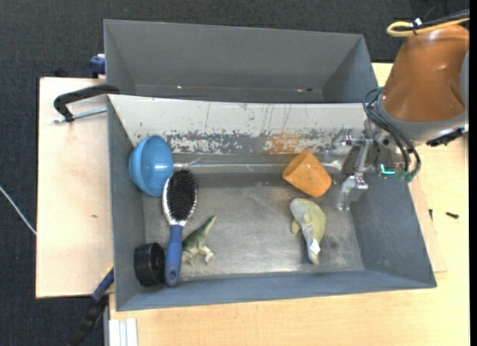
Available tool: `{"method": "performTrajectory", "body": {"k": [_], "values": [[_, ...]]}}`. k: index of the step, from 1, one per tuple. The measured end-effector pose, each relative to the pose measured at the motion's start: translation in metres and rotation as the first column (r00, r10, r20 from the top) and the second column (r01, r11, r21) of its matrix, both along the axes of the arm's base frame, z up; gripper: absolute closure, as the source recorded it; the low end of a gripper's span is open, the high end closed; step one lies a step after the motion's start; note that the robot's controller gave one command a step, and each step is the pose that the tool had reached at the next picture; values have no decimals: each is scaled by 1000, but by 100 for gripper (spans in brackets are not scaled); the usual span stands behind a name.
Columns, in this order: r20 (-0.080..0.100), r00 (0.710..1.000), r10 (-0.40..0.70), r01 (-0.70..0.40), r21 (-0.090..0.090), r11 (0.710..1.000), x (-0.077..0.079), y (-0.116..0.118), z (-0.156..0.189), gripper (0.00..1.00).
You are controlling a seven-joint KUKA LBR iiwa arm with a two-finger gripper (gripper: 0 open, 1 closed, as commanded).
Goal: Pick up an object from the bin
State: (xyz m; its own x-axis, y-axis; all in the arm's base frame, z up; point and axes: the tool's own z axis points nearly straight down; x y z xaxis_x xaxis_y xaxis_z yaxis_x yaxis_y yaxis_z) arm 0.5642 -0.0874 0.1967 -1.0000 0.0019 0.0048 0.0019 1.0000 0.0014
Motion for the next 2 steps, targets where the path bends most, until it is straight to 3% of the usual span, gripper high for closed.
{"method": "performTrajectory", "body": {"k": [1,2], "values": [[12,999,-51,51,1,999,-33,27,-125,0],[10,999,-48,48,0,999,-33,26,-122,100]]}}
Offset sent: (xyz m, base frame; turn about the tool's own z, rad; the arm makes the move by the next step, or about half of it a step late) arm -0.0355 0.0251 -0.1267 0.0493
